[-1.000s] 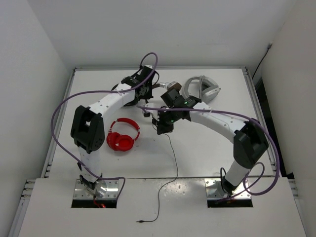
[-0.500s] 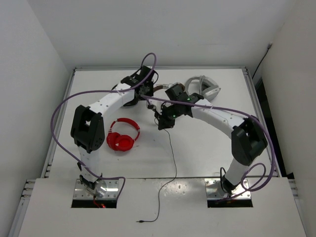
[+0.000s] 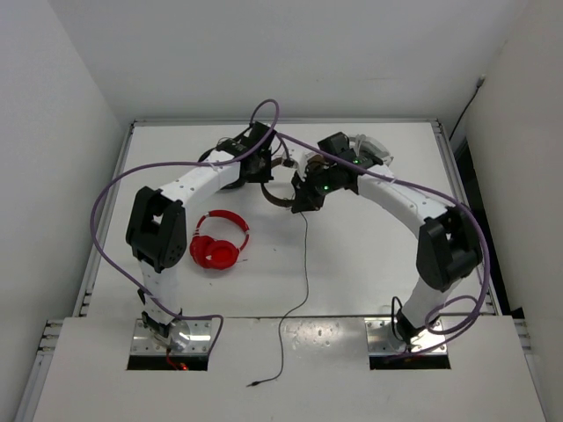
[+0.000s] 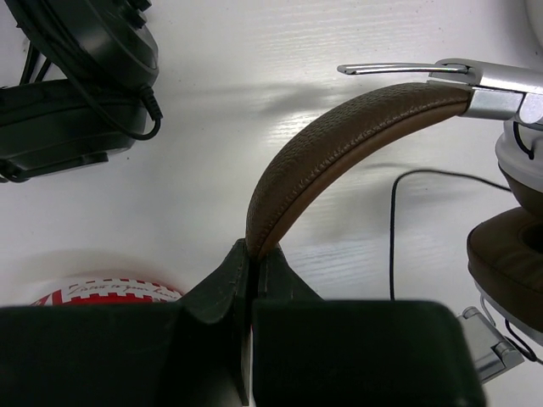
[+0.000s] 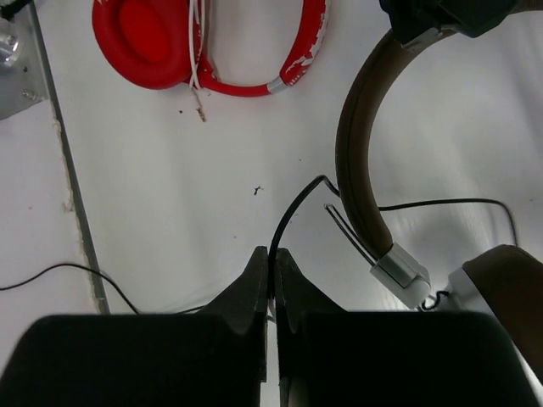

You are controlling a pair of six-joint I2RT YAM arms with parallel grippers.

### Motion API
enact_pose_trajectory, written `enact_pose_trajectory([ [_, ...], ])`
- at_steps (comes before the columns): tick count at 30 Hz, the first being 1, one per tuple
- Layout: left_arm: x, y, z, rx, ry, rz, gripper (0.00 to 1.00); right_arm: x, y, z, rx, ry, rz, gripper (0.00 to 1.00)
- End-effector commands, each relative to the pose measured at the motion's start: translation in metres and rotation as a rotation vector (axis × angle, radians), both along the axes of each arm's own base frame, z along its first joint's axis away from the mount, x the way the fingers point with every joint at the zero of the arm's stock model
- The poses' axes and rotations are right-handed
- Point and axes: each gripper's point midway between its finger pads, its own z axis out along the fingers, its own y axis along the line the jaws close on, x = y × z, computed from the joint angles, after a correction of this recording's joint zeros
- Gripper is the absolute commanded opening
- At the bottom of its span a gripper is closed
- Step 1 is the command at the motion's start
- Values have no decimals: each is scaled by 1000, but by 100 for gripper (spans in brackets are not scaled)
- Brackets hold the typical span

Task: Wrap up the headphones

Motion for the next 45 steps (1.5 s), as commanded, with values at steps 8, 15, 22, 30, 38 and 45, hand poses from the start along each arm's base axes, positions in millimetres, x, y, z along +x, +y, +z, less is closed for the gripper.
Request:
enact_pose_trajectory([
  [8, 12, 8, 23, -15, -81, 1, 0, 9, -42, 60, 83, -114, -68, 0],
  [15, 5, 14, 10, 30, -58, -79, 0, 25, -76, 93, 78, -214, -115, 0],
  [22, -1, 14, 7, 51, -96, -221, 0, 39, -106, 125, 59, -327, -163, 0],
  [30, -24, 6, 12, 53, -174, -517, 0, 51, -125, 137, 40, -405, -202, 0],
  [38, -43, -5, 22, 80, -261, -723, 0, 52, -120, 136, 61, -423, -172, 0],
  [45, -60, -17, 29, 144, -377, -893, 0, 52, -113, 142, 106, -426, -149, 0],
])
